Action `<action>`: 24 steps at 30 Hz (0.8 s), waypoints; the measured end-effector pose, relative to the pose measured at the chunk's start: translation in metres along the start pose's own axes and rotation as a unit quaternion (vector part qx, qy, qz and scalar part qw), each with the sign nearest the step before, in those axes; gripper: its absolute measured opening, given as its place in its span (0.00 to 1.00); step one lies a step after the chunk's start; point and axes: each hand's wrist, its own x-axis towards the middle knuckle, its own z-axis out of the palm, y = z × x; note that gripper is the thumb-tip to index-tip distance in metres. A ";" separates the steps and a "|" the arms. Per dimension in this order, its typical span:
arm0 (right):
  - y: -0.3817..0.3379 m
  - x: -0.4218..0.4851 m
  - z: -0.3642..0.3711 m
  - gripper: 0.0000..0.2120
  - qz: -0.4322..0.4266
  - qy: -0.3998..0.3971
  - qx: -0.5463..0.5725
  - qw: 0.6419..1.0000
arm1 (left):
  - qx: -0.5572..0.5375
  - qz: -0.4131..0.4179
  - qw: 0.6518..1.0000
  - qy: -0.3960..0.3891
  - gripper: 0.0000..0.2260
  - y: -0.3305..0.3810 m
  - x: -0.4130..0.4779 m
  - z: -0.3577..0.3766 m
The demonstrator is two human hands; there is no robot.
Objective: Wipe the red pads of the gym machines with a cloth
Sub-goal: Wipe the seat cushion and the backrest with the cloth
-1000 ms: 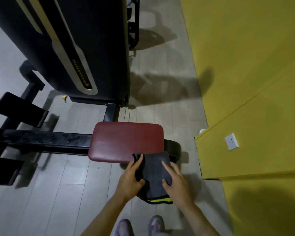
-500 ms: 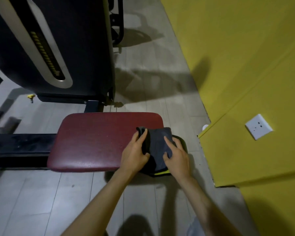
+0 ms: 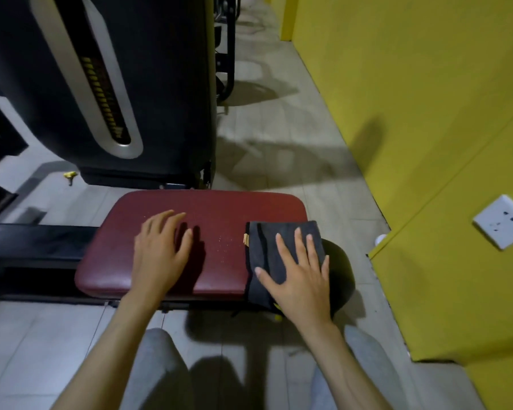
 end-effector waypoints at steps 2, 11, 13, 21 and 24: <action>-0.003 -0.003 0.000 0.32 -0.005 0.037 0.003 0.999 | 0.020 -0.002 1.000 -0.002 0.19 -0.016 0.003 -0.004; -0.001 0.112 -0.011 0.23 -0.077 -0.017 0.022 0.997 | 0.030 -0.001 0.999 0.030 0.23 -0.046 0.001 0.001; 0.000 0.160 -0.005 0.22 -0.055 -0.033 0.021 0.998 | 0.023 0.005 0.999 0.046 0.23 -0.048 0.001 0.004; 0.010 0.105 -0.002 0.24 -0.127 -0.004 0.102 0.987 | -0.007 -0.008 0.997 0.073 0.21 -0.049 0.000 0.005; 0.019 0.033 -0.007 0.22 -0.246 -0.047 0.116 0.961 | -0.015 -0.018 0.997 0.077 0.20 -0.048 0.001 0.006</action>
